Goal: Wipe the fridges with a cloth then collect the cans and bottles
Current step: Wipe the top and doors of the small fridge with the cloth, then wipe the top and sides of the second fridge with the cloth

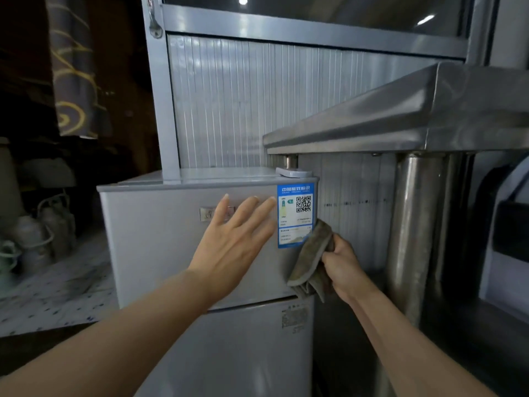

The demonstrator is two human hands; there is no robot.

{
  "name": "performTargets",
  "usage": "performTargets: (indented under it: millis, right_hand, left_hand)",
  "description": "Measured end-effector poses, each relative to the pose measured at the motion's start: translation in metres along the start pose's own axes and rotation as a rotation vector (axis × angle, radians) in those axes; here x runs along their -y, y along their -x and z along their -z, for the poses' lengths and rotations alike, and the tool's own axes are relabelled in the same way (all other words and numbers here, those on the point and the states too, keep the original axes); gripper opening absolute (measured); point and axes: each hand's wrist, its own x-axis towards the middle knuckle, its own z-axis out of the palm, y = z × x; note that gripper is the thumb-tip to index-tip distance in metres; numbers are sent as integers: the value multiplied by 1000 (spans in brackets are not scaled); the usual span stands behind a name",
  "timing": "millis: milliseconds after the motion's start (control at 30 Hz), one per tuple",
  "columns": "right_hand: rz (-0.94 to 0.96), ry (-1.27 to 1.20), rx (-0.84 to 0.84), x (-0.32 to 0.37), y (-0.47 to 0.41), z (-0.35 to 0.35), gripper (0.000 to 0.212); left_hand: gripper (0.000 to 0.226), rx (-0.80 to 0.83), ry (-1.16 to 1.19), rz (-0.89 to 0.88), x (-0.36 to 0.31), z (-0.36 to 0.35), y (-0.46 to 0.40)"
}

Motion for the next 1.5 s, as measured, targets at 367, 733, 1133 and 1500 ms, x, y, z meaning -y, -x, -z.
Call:
performTargets:
  millis: [367, 733, 1133, 1500]
  right_hand:
    - [73, 12, -149, 76, -38, -24, 19]
    - [288, 236, -372, 72, -2, -51, 44]
    - [342, 511, -235, 115, 36, -114, 32]
    - [-31, 629, 69, 241, 26, -170, 41]
  left_hand:
    - [92, 83, 100, 178, 25, -2, -18]
    - [82, 58, 173, 108, 35, -7, -3]
    - [63, 116, 359, 221, 91, 25, -8]
    - [61, 419, 435, 247, 224, 97, -39]
